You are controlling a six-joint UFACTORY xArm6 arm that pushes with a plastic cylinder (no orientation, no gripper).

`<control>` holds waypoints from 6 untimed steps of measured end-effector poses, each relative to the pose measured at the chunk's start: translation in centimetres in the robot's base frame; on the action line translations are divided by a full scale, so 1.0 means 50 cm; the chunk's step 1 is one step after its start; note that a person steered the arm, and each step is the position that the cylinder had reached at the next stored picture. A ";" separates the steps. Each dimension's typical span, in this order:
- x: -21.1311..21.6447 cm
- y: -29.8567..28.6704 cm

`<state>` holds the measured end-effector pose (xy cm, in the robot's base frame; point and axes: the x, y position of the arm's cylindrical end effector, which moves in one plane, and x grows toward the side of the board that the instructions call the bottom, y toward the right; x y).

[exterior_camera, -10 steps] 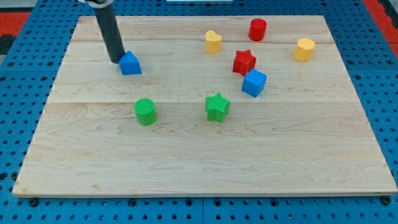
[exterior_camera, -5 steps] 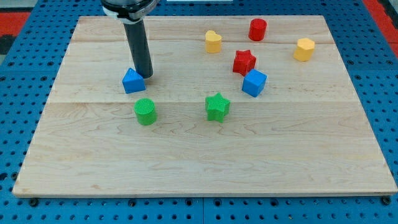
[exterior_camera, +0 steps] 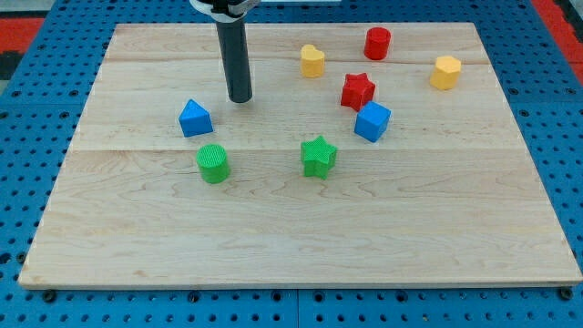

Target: Push the blue triangle towards the center left

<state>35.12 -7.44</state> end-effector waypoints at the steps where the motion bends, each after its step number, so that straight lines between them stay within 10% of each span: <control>1: 0.017 -0.004; 6: 0.103 -0.236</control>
